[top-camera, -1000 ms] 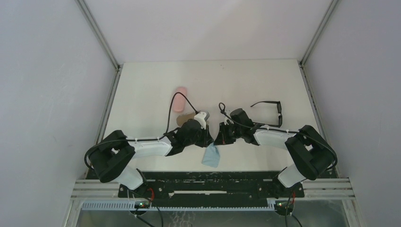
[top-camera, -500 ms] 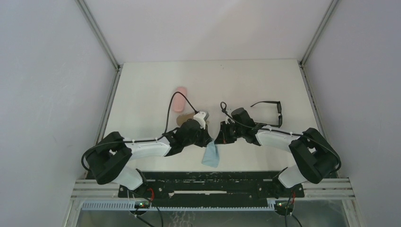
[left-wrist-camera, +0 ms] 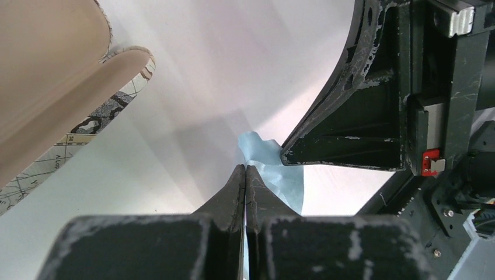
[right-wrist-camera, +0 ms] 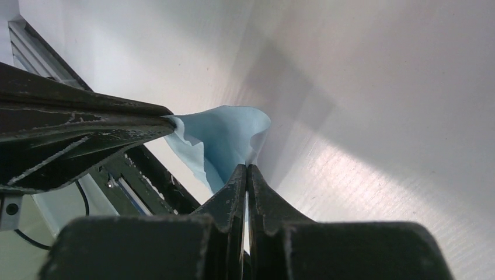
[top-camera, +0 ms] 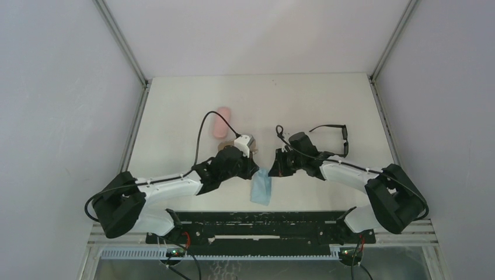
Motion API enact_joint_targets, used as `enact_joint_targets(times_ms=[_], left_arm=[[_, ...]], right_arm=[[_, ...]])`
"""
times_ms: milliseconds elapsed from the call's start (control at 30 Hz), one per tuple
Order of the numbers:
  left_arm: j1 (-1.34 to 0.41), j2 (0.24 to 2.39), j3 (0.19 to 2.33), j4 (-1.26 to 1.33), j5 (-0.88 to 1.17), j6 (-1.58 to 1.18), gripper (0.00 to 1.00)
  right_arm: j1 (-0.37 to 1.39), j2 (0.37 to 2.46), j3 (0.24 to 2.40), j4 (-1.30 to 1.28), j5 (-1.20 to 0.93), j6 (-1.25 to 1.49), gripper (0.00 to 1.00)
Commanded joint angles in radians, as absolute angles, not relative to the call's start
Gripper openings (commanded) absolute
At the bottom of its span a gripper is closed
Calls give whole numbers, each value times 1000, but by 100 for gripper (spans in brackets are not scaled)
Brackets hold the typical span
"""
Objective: Organize the sunglasses
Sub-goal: Fold the glasses cleaning cloth at the center of the board.
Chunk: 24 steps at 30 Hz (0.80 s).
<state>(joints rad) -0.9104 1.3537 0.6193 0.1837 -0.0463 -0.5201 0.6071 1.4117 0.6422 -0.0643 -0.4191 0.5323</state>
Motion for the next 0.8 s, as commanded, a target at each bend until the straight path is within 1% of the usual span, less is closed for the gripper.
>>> enact_joint_targets(times_ms=[0, 233, 500, 767], left_arm=[[-910, 1263, 593, 193, -5, -460, 0], [-911, 1154, 576, 125, 36, -432, 0], [-925, 1047, 566, 46, 98, -438, 0], [-939, 965, 585, -74, 189, -469, 0]], right_arm=[[604, 1325, 641, -90, -404, 489, 0], [627, 1183, 663, -230, -330, 476, 0], [688, 1092, 706, -376, -294, 466, 0], [735, 988, 742, -523, -325, 494, 0]])
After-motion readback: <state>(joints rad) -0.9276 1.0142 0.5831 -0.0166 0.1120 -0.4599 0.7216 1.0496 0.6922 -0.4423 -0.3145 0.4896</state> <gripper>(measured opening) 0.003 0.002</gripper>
